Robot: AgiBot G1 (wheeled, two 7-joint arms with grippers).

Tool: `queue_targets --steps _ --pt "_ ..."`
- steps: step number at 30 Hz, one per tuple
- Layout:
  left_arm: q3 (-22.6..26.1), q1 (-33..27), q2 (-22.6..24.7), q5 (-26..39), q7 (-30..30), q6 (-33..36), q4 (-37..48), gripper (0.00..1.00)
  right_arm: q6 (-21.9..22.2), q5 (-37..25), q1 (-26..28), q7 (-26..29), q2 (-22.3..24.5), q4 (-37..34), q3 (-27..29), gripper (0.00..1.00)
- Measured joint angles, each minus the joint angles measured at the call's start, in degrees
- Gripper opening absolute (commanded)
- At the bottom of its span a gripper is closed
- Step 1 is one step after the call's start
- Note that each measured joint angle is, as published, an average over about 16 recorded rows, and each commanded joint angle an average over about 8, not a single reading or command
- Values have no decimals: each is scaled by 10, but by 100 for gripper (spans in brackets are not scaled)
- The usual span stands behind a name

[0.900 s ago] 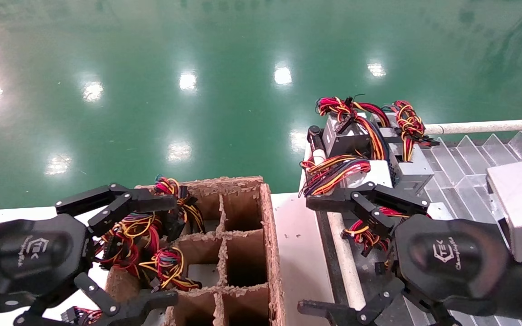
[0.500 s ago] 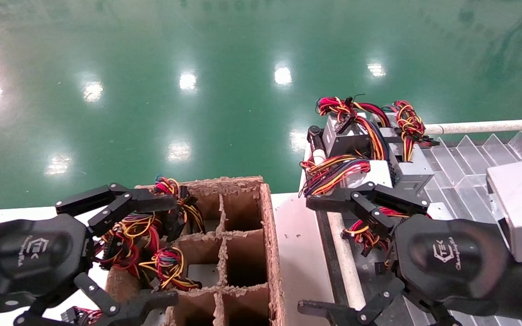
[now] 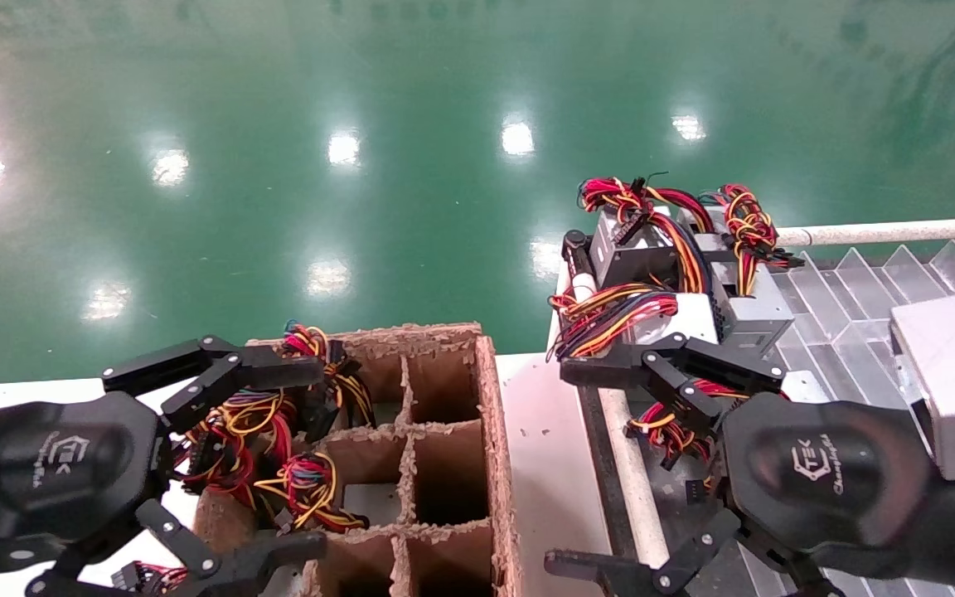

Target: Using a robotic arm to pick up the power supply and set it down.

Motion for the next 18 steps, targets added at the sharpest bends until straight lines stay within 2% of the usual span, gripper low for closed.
queue_targets --steps 10,18 --pt "0 0 0 0 0 0 0 0 -13 7 -1 -3 -11 -25 -5 100" --pt "0 0 0 0 0 0 0 0 -19 -16 16 -11 -51 -71 -31 100"
